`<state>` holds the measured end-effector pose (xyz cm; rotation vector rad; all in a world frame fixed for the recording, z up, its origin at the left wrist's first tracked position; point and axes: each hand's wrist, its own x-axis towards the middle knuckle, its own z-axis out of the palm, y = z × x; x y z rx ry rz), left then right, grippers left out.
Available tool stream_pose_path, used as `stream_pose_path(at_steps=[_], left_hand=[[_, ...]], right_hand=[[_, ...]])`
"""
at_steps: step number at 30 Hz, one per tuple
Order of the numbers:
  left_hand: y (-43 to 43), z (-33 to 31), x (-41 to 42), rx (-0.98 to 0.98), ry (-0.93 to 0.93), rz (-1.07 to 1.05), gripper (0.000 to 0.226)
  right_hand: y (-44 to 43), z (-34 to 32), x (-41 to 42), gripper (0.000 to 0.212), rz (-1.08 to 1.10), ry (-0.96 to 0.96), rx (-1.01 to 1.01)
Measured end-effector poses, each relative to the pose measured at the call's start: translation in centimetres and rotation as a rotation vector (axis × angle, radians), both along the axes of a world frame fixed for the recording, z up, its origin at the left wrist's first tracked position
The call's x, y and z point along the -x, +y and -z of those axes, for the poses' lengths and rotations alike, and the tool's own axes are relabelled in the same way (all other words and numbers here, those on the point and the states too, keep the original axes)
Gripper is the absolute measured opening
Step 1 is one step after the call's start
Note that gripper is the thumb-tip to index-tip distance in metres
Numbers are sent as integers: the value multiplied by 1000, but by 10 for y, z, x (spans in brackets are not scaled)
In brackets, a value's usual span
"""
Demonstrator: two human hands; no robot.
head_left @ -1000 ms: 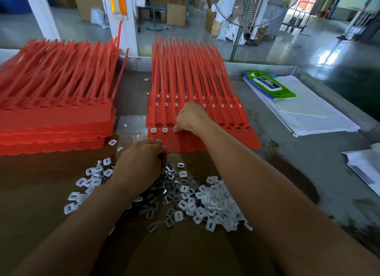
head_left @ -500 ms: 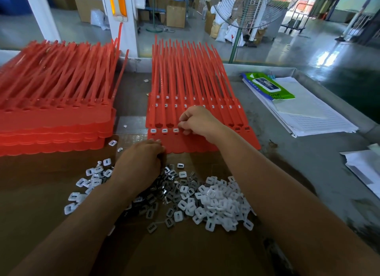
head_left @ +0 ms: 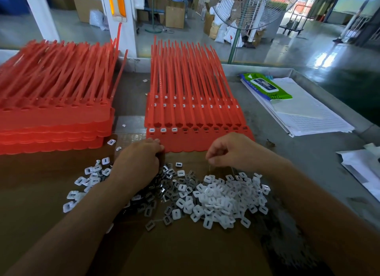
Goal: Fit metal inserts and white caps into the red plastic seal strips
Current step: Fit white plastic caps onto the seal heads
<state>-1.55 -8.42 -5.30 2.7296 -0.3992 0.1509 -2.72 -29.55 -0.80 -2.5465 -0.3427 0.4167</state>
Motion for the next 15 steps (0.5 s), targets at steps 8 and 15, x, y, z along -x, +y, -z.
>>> stream_pose_path(at_steps=[8, 15], left_hand=[[1, 1, 0, -14, -1, 6, 43], [1, 1, -1, -11, 3, 6, 44]], right_hand=[[5, 13, 12, 11, -41, -23, 56], [8, 12, 15, 14, -64, -31, 32]])
